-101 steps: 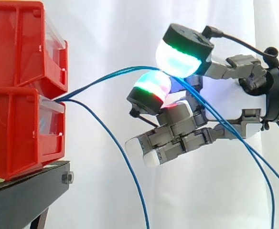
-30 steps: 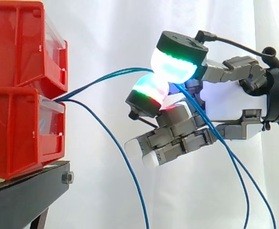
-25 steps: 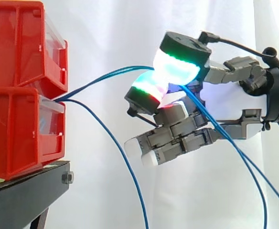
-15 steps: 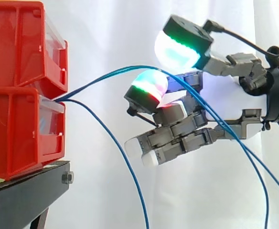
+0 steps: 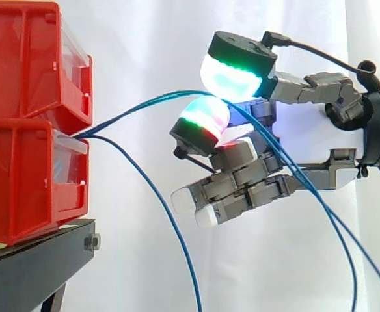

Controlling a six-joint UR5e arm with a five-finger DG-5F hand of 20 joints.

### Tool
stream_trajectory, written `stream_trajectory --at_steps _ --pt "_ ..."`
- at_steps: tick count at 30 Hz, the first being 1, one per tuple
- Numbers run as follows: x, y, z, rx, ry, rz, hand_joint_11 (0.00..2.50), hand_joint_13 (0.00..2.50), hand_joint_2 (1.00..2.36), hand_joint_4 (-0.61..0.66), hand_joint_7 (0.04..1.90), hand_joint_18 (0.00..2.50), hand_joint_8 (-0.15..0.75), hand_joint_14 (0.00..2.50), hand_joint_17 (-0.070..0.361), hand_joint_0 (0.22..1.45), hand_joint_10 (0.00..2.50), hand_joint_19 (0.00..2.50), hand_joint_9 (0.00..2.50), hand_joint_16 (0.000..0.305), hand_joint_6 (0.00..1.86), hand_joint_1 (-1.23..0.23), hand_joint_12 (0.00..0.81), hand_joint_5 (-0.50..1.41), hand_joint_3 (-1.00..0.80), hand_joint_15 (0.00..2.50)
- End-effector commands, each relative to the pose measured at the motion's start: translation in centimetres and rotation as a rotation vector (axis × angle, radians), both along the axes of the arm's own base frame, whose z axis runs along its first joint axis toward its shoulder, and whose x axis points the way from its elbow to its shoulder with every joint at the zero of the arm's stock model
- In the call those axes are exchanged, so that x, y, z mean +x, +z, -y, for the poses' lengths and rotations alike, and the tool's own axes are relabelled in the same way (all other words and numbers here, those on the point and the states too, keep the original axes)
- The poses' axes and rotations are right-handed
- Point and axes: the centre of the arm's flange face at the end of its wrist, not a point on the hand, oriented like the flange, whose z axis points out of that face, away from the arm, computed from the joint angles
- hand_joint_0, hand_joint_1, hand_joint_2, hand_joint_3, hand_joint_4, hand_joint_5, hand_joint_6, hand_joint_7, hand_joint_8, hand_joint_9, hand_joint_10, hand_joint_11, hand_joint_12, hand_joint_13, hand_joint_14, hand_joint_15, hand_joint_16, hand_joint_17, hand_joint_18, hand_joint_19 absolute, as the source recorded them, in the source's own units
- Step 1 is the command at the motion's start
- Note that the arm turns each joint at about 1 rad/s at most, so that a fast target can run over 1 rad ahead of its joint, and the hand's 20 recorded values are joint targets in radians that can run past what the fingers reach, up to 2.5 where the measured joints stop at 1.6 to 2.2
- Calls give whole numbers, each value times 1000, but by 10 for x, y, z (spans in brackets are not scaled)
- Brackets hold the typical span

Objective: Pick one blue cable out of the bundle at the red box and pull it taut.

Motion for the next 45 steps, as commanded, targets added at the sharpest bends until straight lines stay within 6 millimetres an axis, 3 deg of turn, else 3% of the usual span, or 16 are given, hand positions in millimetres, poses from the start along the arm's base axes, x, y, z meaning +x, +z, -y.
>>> stream_trajectory --at_steps 1,4,10,14,18,21,27,35,45 --pt "0 1 0 -1 1 1 1353 596 1009 88 1114 496 301 13 120 694 10 276 1065 53 912 -909 356 -154 -377 335" --pt "0 0 0 1 1 0 1348 578 1000 70 1116 495 302 13 119 739 11 233 1043 53 910 -984 349 -156 -500 319" --pt "0 1 0 1 1 1 1326 580 1000 87 1101 520 295 12 118 758 13 207 1031 52 912 -1017 345 -157 -500 297" --pt "0 0 0 1 1 0 1340 576 1000 109 1105 509 295 14 119 588 11 251 1025 53 911 -1031 350 -159 -500 326" --pt "0 1 0 1 -1 1 1322 582 1000 138 1076 520 344 12 136 456 9 280 1052 60 909 -928 389 -155 -500 331" --pt "0 0 0 1 1 0 1303 597 1000 157 1071 527 375 12 148 415 6 301 1094 66 904 -735 414 -148 -500 336" --pt "0 0 0 1 -1 0 1308 575 1000 136 1148 446 320 13 126 544 12 355 1099 56 891 -539 367 -142 -500 350" --pt "0 0 0 -1 1 1 1345 605 1011 151 1129 492 332 14 129 590 10 332 1104 57 904 -709 375 -147 -252 353" --pt "0 -1 0 -1 -1 -2 1369 606 1014 88 1100 508 302 13 120 672 11 311 1063 53 921 -869 354 -162 -271 349"
